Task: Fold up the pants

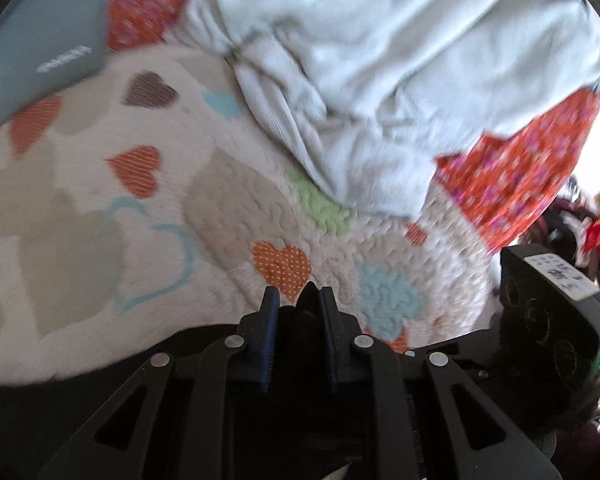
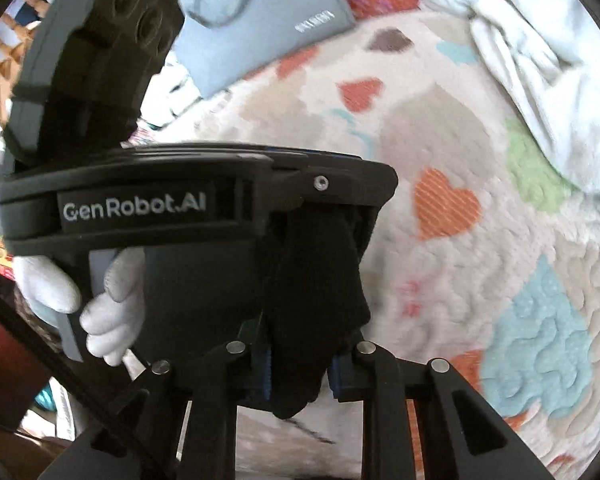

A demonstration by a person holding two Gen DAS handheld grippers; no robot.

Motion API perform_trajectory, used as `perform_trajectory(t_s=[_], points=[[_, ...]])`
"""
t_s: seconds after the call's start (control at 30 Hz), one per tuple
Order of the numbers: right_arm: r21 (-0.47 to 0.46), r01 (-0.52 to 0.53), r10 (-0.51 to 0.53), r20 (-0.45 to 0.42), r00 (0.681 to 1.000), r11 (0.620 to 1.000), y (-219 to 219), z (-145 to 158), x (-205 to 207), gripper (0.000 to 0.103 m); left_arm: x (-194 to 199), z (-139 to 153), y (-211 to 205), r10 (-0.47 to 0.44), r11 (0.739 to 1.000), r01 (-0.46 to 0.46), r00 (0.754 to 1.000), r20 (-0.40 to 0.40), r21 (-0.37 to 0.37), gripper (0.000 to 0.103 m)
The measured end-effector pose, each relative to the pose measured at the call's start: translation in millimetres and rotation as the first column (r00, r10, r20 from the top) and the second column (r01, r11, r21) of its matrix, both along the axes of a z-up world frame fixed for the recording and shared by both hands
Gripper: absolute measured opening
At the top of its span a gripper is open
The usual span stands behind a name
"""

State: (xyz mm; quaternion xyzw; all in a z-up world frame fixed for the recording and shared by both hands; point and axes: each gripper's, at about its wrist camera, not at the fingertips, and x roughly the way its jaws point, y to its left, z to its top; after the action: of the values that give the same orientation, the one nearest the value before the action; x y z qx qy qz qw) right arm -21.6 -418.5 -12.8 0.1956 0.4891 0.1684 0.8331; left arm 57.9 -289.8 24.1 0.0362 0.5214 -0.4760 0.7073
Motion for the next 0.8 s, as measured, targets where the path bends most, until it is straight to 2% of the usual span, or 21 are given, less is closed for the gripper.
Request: perform_trajectory(t_s=[0.07,0.13,0.27,0.37,0.47,0.5,0.57,0.6,0.63,0.73,0.8], points=[[0.015,-0.033,0.033,0.026,0.999,0.999,19.9,15.7,2.4,0.022,0.2,12.0,23.5,0.050,0.997,-0.051,0.999,-0.013,-0.056,0.019],[0.019,-0.077,0.077,0.045,0.996,0.997,46.8,27.9,7.1,0.022,2.4,22.9,65.7,0.121,0.985,-0.124,0.992,-0.035,-0.116,0.019],[-0.011,-0.185,0.185,0.054,0.981,0.983,117.7,38.6,27.0,0.021,-1.8,22.9,146.6,0.263,0.943,-0.273,0.962,-0.079,-0.190,0.019],[-0.031,-0.268,0.269,0.029,0.963,0.963,170.5,27.9,45.0,0.021,-5.5,5.1,208.3,0.372,0.897,-0.392,0.919,-0.129,-0.205,0.019],[-0.061,-0.352,0.352,-0.021,0.936,0.934,216.7,1.8,59.2,0.023,-1.6,-27.5,264.0,0.482,0.833,-0.521,0.849,-0.218,-0.186,0.020],[-0.066,-0.374,0.372,-0.044,0.927,0.925,230.9,-7.6,63.2,0.028,1.0,-40.5,282.1,0.515,0.806,-0.565,0.816,-0.260,-0.175,0.020],[-0.059,-0.406,0.399,-0.104,0.911,0.912,254.5,-28.7,73.0,0.040,3.6,-53.7,309.3,0.550,0.767,-0.617,0.774,-0.314,-0.176,0.020],[-0.047,-0.411,0.403,-0.128,0.906,0.910,260.8,-38.8,78.9,0.051,3.4,-56.3,323.5,0.561,0.749,-0.635,0.759,-0.331,-0.186,0.020],[-0.036,-0.406,0.398,-0.142,0.906,0.913,266.3,-47.0,81.9,0.054,2.2,-54.9,334.8,0.570,0.735,-0.648,0.750,-0.336,-0.200,0.020],[-0.004,-0.391,0.388,-0.119,0.914,0.920,269.9,-43.1,82.6,0.059,0.8,-46.2,363.1,0.602,0.694,-0.680,0.728,-0.329,-0.235,0.029],[0.024,-0.393,0.393,-0.098,0.914,0.919,265.1,-32.0,69.7,0.059,-0.5,-42.3,378.2,0.626,0.668,-0.703,0.708,-0.326,-0.244,0.030]])
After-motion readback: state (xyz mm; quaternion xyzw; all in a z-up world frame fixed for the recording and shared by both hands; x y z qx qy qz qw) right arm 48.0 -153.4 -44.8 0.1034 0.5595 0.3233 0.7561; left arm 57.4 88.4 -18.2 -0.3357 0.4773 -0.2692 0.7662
